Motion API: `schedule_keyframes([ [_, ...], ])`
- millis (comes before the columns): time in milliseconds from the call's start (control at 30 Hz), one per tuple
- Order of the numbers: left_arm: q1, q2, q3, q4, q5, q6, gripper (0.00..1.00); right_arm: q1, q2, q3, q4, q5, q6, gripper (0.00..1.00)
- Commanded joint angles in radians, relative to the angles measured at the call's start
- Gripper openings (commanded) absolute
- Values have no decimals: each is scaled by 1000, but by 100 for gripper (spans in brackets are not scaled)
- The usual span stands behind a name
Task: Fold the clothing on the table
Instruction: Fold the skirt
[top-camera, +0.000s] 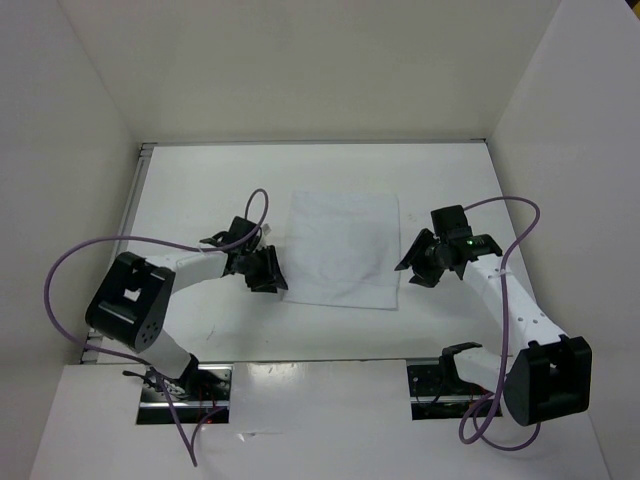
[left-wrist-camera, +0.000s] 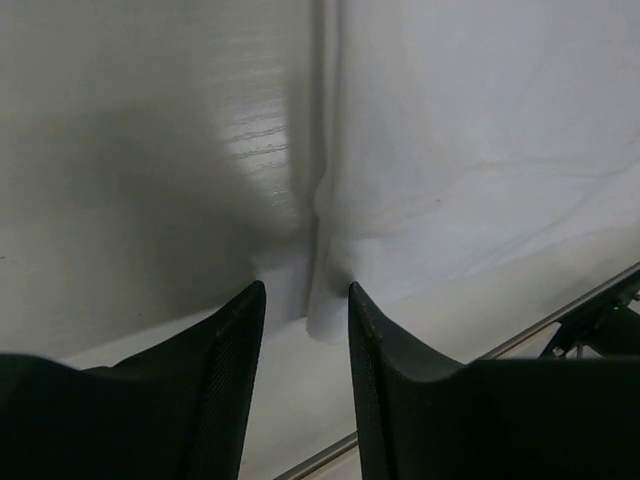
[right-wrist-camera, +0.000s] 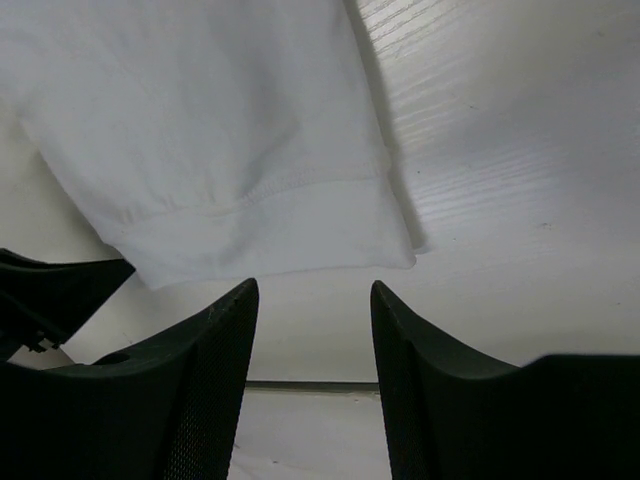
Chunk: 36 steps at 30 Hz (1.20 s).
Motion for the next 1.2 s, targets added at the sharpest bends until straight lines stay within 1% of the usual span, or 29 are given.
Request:
schedule_keyframes([
  [0, -36, 44, 7, -7, -55, -27, 46, 8, -10, -4, -21, 9, 16, 55],
  [167, -70, 87, -4, 16, -46, -36, 45, 8, -1, -4, -21, 18, 26, 55],
  [200, -70, 103, 5, 16, -22, -27, 43, 8, -1, -4, -21, 18, 26, 55],
  [300, -81, 131, 5, 36, 9, -6, 18, 8, 31, -4, -21, 27, 35, 55],
  [333, -81, 131, 15, 36, 9, -5, 8, 8, 51, -4, -31, 27, 35, 55],
  [367, -81, 131, 15, 27, 9, -5, 0, 8, 63, -4, -32, 39, 35, 55],
  [400, -81, 131, 27, 15, -11, -5, 0, 8, 77, -4, -32, 39, 35, 55],
  [433, -81, 131, 37, -17, -75, -16, 0, 8, 106, -4, -41, 39, 44, 53],
  [500, -38, 119, 74, -29, -114, -41, 0, 8, 134, -4, -41, 49, 44, 53],
  [567, 8, 119, 111, -29, -114, -41, 0, 17, 175, -4, -41, 49, 44, 53],
  [633, 20, 143, 166, -38, -114, -41, 0, 28, 201, -4, -32, 49, 44, 53],
  [733, 30, 168, 191, -38, -100, -19, 0, 54, 250, -4, -32, 49, 44, 52],
  [833, 30, 192, 168, -29, -75, -19, 0, 77, 299, -4, -22, 23, 44, 51],
  [967, 30, 229, 133, -6, -37, -19, 0, 115, 381, -4, 40, -19, 44, 50],
  [1167, 30, 229, 124, -25, -37, -9, 0, 173, 451, -4, 88, -33, 55, 50],
])
